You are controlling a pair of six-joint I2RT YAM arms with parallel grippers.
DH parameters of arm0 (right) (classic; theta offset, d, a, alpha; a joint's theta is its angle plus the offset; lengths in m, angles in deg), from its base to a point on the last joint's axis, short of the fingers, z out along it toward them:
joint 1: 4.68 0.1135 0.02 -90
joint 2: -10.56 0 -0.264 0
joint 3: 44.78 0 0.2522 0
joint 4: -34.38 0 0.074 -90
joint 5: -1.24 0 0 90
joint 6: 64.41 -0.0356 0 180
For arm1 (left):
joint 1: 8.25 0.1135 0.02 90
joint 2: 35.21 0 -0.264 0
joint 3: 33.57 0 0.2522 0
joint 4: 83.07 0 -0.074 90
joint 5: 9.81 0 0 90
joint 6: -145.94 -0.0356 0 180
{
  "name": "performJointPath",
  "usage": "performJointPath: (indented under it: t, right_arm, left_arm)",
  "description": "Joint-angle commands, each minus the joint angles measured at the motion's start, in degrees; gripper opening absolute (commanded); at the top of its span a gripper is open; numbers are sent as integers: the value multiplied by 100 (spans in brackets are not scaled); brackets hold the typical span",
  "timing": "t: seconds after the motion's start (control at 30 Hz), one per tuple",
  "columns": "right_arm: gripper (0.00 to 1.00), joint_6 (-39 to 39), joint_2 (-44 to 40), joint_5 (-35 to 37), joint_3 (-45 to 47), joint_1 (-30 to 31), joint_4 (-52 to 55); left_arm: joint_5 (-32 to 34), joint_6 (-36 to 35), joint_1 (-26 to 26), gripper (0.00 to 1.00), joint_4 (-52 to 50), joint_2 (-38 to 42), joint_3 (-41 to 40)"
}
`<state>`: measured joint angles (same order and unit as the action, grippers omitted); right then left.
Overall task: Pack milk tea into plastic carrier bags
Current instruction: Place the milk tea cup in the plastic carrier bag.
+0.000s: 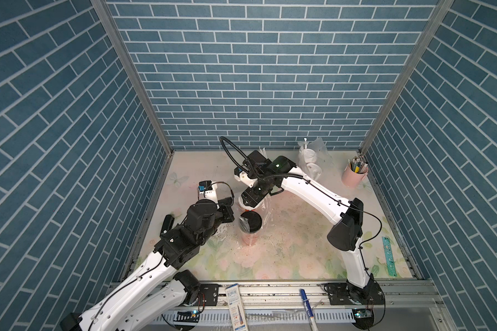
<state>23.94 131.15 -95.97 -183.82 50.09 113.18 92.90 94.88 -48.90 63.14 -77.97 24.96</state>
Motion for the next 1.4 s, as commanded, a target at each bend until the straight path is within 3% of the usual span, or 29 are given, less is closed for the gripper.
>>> performJointPath:
  t: [0.0,0.2,0.43,0.67,0.8,0.97,1.13,1.37]
  right_arm:
    - [77,-89,-119,170,158,39,-203]
    - [86,-124,-291,357,135,39,-191]
    - [88,-154,-860,615,178,43,-231]
    - [89,-358,-1942,806,1427,34,-1007]
    - [88,-529,-2089,832,1940,-34,-1125]
    - [72,-964,-1980,615,2324,-240,-1273]
    - [69,-1253,-1948,-249,2735,-469,-1824]
    - [60,-1528,-1835,-895,2852,-615,-2146]
  left_arm:
    - [124,-88,36,0,-71,34,142]
    - [96,-97,35,0,-62,-6,119]
    - [100,-108,30,0,-80,45,50]
    - [198,-115,36,0,-203,160,-11]
    - [265,-110,36,0,-262,228,-47]
    - [298,-115,39,0,-335,241,-40]
    - [320,-115,34,0,-343,216,-48]
    - [363,-110,39,0,-404,240,-48]
